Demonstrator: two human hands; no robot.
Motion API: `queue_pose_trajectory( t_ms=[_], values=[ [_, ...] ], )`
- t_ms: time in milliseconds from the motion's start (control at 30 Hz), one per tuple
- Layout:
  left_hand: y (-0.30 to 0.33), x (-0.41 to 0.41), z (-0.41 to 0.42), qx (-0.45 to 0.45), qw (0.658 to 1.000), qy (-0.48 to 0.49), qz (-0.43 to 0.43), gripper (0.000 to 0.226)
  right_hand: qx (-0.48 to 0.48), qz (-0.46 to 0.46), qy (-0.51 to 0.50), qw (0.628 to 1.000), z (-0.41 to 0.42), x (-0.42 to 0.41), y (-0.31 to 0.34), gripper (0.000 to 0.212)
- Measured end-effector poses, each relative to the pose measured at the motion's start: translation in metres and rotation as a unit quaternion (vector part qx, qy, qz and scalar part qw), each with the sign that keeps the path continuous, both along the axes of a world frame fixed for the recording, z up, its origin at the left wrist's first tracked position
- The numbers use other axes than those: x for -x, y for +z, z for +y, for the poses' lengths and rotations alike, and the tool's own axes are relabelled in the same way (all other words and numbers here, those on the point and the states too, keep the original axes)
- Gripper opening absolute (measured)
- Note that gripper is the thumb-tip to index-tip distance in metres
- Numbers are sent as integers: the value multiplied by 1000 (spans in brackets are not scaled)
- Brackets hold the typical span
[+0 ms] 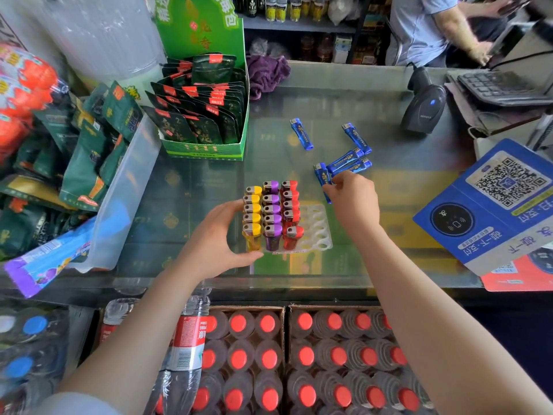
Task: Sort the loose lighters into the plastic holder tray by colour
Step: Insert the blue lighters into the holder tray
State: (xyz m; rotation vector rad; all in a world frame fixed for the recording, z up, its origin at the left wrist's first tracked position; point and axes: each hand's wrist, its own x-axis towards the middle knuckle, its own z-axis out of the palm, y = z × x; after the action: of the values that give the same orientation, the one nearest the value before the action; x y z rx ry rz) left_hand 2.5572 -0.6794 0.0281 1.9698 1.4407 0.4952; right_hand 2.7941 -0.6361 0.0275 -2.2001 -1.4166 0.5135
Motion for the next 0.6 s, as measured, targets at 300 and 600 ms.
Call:
queue_pose_trajectory(
  t_ms=[300, 600],
  values=[
    [3, 1, 0, 16, 1000, 0, -9, 82, -101, 120, 92, 983, -19, 7, 11, 6],
    [-1, 2, 0, 24, 1000, 4, -20, 83, -131, 132, 177, 967, -34, 17, -1, 12]
  ],
)
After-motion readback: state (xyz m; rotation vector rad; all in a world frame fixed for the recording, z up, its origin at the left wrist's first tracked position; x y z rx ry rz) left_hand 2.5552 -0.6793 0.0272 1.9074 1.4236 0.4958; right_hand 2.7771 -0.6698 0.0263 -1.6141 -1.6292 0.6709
